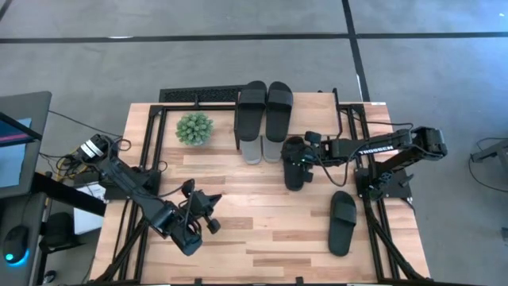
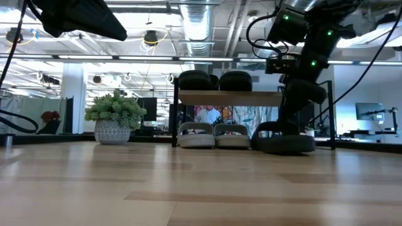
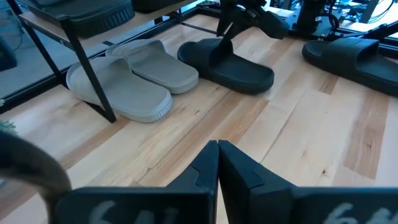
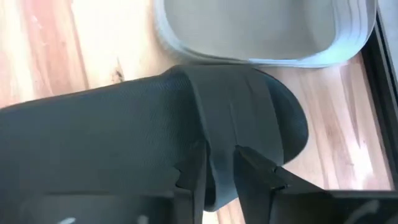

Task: Pick and place slides into the shelf
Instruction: Put the left black slide under the shelf, then put the black slide under the shelf

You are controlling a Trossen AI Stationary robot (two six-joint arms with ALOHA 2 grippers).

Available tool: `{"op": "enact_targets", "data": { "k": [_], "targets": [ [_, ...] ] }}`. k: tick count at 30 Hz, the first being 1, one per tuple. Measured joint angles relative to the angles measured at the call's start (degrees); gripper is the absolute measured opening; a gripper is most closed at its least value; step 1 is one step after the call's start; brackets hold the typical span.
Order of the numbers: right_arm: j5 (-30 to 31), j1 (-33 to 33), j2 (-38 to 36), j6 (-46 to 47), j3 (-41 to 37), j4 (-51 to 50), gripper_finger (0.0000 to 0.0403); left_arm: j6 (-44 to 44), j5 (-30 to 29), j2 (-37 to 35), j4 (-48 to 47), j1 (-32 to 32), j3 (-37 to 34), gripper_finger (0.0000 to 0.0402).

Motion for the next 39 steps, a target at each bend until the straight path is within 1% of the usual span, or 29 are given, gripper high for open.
{"op": "enact_targets", "data": {
  "k": [8,14,18,22,25,29,34,39],
  "targets": [
    [-0.6,0.0,0.0,0.1,0.0,0.0,0.0096,0.0,0.0,0.0,0.0,0.0,0.0,0.0000],
    [-0.7,0.1,0.0,3.4,0.0,0.0,0.0103,0.0,-0.1,0.0,0.0,0.0,0.0,0.0000],
    [-0.5,1.3,-0.1,5.9,0.0,0.0,0.0104,-0.6,-0.3,0.0,-1.0,0.0,0.0,0.0000],
    [-0.1,3.2,-1.3,7.6,0.0,0.4,0.0104,-0.6,-0.8,0.0,-1.2,0.0,0.0,0.0000],
    [2.3,4.5,-3.0,9.3,0.0,-0.1,0.0104,-0.6,-1.4,0.0,-1.4,0.0,0.0,0.0000],
    [3.0,6.1,-6.0,12.2,0.0,-3.1,0.0104,-0.9,-1.4,0.0,-2.1,0.0,0.0,0.0000],
    [3.0,10.1,-10.6,19.9,0.0,-10.7,0.0104,-1.2,-2.2,0.0,-2.3,0.0,0.0,0.0000],
    [2.6,19.0,-15.0,30.8,0.0,-18.0,0.0104,-1.3,-4.6,0.0,-2.3,0.1,0.0,0.0000]
  ]
}}
